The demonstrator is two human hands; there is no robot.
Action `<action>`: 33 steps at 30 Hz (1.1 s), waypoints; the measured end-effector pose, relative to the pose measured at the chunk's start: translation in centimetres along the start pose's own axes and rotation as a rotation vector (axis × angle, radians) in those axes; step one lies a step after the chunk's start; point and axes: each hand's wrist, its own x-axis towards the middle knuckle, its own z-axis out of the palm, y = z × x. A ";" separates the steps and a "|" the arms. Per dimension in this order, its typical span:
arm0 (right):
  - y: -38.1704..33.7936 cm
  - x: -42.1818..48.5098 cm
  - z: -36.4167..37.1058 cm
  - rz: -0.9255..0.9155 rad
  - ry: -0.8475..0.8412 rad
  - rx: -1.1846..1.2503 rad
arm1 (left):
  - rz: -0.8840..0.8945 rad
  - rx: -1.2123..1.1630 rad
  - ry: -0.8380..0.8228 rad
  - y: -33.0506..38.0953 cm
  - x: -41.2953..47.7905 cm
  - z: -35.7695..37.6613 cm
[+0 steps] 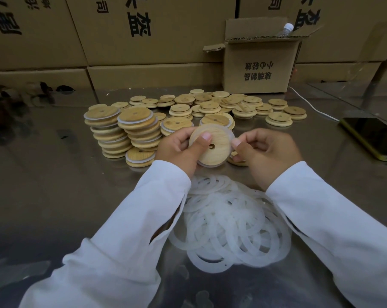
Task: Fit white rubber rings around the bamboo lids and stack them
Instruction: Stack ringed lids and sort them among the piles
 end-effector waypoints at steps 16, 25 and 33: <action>-0.3 -0.3 -0.2 0.060 -0.089 -0.038 | 0.064 0.088 0.016 0.3 -0.3 0.0; -0.5 -0.4 0.1 0.099 -0.110 -0.060 | 0.107 0.125 0.015 0.3 -0.4 0.0; -0.4 -0.5 0.1 0.091 -0.098 -0.094 | 0.046 0.075 0.008 -0.1 -0.2 -0.2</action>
